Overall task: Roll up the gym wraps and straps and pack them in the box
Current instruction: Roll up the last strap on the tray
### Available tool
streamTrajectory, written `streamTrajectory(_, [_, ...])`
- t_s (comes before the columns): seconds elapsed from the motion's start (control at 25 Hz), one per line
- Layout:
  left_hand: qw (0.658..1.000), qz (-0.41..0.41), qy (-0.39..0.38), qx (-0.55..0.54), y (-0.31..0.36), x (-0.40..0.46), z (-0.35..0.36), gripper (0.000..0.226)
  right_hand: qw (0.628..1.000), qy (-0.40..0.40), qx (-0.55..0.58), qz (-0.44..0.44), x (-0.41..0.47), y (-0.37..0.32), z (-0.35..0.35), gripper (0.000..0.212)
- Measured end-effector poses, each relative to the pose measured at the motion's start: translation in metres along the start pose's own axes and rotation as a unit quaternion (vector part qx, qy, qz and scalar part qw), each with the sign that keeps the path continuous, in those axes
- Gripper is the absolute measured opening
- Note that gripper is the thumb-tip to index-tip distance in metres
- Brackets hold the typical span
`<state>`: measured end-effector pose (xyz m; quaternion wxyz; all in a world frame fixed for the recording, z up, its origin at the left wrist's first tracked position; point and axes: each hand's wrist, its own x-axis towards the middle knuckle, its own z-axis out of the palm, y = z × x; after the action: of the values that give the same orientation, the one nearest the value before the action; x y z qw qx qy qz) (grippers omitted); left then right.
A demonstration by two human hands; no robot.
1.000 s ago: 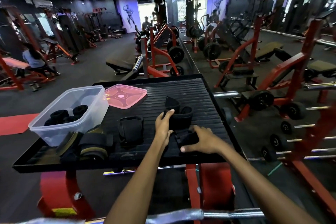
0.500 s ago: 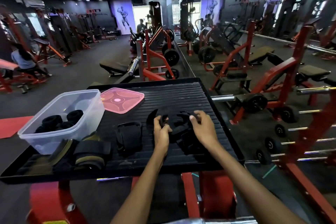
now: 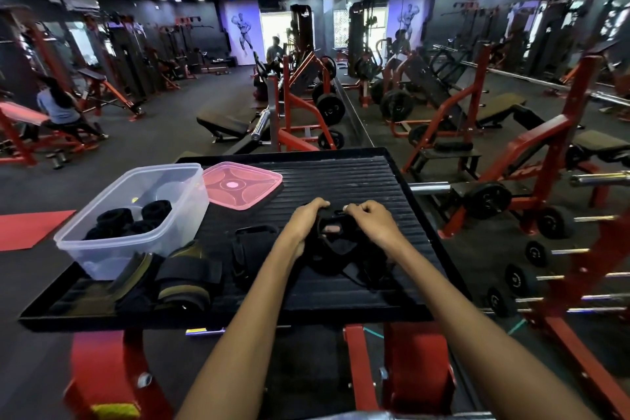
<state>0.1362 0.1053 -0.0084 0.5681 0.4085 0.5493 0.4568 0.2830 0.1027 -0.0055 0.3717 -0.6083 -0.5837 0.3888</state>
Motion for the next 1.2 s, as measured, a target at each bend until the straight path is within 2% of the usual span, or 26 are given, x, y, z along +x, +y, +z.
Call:
streamTrajectory(0.08, [0.997,0.012,-0.022,-0.079,0.008,0.001,-0.002,0.022,0.999,0.028,0.009,-0.016,0.001,-0.003,-0.004,0.029])
streamTrajectory(0.16, [0.983,0.035,-0.025,-0.178,0.011,0.004,-0.002,0.033,0.997,0.052,0.026,-0.047,0.005,0.001,-0.008,0.035])
streamTrajectory(0.2, [0.981,0.043,-0.033,-0.187,0.011,0.006,0.000,0.036,0.996,0.057,0.029,-0.064,0.007,0.003,-0.009,0.038])
streamTrajectory(0.28, [0.993,0.062,-0.042,-0.095,0.004,0.008,0.009,0.062,0.995,0.054,0.029,-0.083,0.009,0.005,-0.007,0.038])
streamTrajectory(0.32, [0.997,0.071,-0.026,-0.017,-0.001,0.009,0.012,0.079,0.994,0.050,0.031,-0.090,0.008,0.004,-0.004,0.037])
streamTrajectory(0.36, [0.995,0.080,0.001,0.059,-0.007,0.009,0.015,0.086,0.993,0.046,0.039,-0.098,0.007,0.002,0.001,0.036])
streamTrajectory(0.4, [0.986,0.096,0.034,0.134,-0.011,0.006,0.018,0.082,0.991,0.046,0.055,-0.115,0.005,-0.004,0.004,0.038])
streamTrajectory(0.44, [0.967,0.116,0.070,0.217,-0.015,0.005,0.020,0.068,0.988,0.043,0.075,-0.132,0.002,-0.012,0.006,0.042])
streamTrajectory(0.48, [0.942,0.144,0.076,0.294,-0.020,0.006,0.022,0.052,0.986,0.020,0.087,-0.141,0.000,-0.022,0.006,0.047])
streamTrajectory(0.52, [0.923,0.167,0.042,0.345,-0.021,0.006,0.025,0.043,0.988,-0.015,0.066,-0.137,0.003,-0.031,0.005,0.054])
streamTrajectory(0.6, [0.916,0.196,-0.040,0.347,-0.018,0.002,0.025,0.041,0.982,-0.082,-0.109,-0.133,0.010,-0.041,0.004,0.062])
streamTrajectory(0.64, [0.925,0.184,-0.077,0.324,-0.016,-0.002,0.022,0.037,0.969,-0.094,-0.186,-0.131,0.016,-0.041,0.004,0.052])
streamTrajectory(0.68, [0.946,0.164,-0.100,0.260,-0.013,-0.003,0.015,0.032,0.967,-0.078,-0.211,-0.123,0.022,-0.038,0.005,0.036])
streamTrajectory(0.72, [0.968,0.148,-0.095,0.178,-0.013,-0.002,0.009,0.026,0.975,-0.047,-0.182,-0.118,0.026,-0.034,0.004,0.019])
streamTrajectory(0.76, [0.987,0.119,-0.072,0.077,-0.014,-0.001,0.004,0.023,0.991,-0.007,-0.095,-0.096,0.027,-0.029,0.003,0.010])
streamTrajectory(0.8, [0.995,0.093,-0.034,0.024,-0.016,0.000,0.000,0.025,0.997,0.034,0.019,-0.061,0.022,-0.027,0.000,0.012])
streamTrajectory(0.84, [0.998,0.061,0.002,0.021,-0.018,0.003,-0.002,0.027,0.991,0.068,0.114,-0.020,0.020,-0.022,-0.003,0.016])
streamTrajectory(0.88, [0.998,0.024,0.007,0.060,-0.019,0.004,-0.002,0.026,0.983,0.112,0.146,0.021,0.018,-0.017,-0.008,0.018])
streamTrajectory(0.96, [0.988,-0.042,-0.073,0.128,-0.023,0.005,0.001,0.021,0.979,0.150,0.098,0.097,0.007,-0.009,-0.020,0.028])
streamTrajectory(1.0, [0.984,-0.071,-0.109,0.125,-0.022,0.003,0.005,0.021,0.976,0.135,0.132,0.111,0.003,-0.005,-0.024,0.027])
streamTrajectory(1.08, [0.979,-0.090,-0.153,0.102,-0.019,-0.004,0.009,0.021,0.946,0.058,0.293,0.124,-0.012,-0.006,-0.029,0.019])
streamTrajectory(1.2, [0.973,-0.050,-0.214,0.066,-0.022,-0.016,0.017,0.019,0.903,0.004,0.418,0.100,-0.013,-0.010,-0.031,0.030])
